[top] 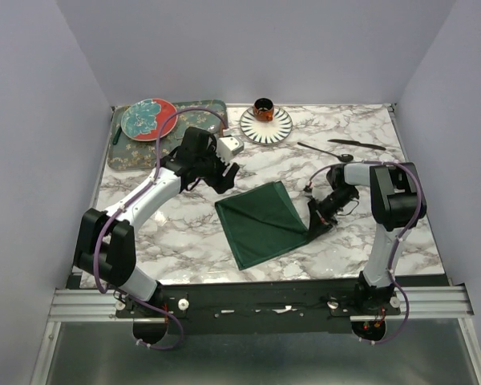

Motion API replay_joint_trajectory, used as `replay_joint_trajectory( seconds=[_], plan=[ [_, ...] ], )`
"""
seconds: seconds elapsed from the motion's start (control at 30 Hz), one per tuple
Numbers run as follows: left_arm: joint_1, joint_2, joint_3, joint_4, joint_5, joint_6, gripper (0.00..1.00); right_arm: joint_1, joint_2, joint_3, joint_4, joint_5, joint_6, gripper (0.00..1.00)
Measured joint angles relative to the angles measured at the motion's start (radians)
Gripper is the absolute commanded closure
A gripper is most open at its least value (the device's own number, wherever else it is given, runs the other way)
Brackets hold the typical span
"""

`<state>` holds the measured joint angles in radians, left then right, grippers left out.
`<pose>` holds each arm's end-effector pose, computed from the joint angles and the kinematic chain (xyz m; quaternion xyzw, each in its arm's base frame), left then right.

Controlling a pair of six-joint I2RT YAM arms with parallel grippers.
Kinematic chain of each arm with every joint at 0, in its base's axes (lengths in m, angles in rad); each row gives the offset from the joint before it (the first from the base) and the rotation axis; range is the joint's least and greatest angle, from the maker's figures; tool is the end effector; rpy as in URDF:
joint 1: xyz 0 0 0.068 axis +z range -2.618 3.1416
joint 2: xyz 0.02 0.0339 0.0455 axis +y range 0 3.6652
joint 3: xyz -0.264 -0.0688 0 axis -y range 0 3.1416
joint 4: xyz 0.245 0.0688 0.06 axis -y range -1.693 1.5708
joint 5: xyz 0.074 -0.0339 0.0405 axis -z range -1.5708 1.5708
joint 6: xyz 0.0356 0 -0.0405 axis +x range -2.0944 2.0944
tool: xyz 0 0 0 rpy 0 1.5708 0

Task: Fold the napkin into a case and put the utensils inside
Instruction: Smooth out the upper triangle-folded napkin at the center of the board.

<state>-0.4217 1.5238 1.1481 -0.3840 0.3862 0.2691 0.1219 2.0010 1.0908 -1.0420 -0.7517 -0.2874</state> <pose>0.3002 -0.1494 0.2695 0.3766 0.8229 -0.2053 0.3726 0.2855 0.0595 0.1040 0.1175 -0.9084 -0.3737 0.1459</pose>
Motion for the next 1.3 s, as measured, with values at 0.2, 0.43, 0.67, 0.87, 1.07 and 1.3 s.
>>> replay_joint_trajectory(
  seconds=[0.2,0.43,0.67,0.87,1.07,1.3],
  plan=[
    [0.031,-0.004,-0.008,-0.017,0.029,-0.002,0.25,0.003,0.019,0.108,-0.014,0.094,-0.014,0.99],
    [0.061,-0.02,-0.047,-0.063,0.092,0.0,0.27,0.003,0.061,0.29,-0.043,0.217,-0.092,0.62],
    [0.062,-0.019,-0.072,-0.094,0.132,-0.004,0.27,0.003,0.044,0.324,-0.101,0.255,-0.161,0.44],
    [0.067,-0.007,-0.073,-0.099,0.148,-0.01,0.27,0.003,-0.012,0.377,-0.151,0.247,-0.167,0.45],
    [0.067,0.036,-0.063,-0.108,0.148,-0.022,0.29,0.003,0.016,0.511,-0.16,0.203,-0.135,0.5],
    [0.067,0.077,-0.04,-0.129,0.147,-0.033,0.29,0.003,0.097,0.544,-0.156,0.182,-0.091,0.54]
  ],
)
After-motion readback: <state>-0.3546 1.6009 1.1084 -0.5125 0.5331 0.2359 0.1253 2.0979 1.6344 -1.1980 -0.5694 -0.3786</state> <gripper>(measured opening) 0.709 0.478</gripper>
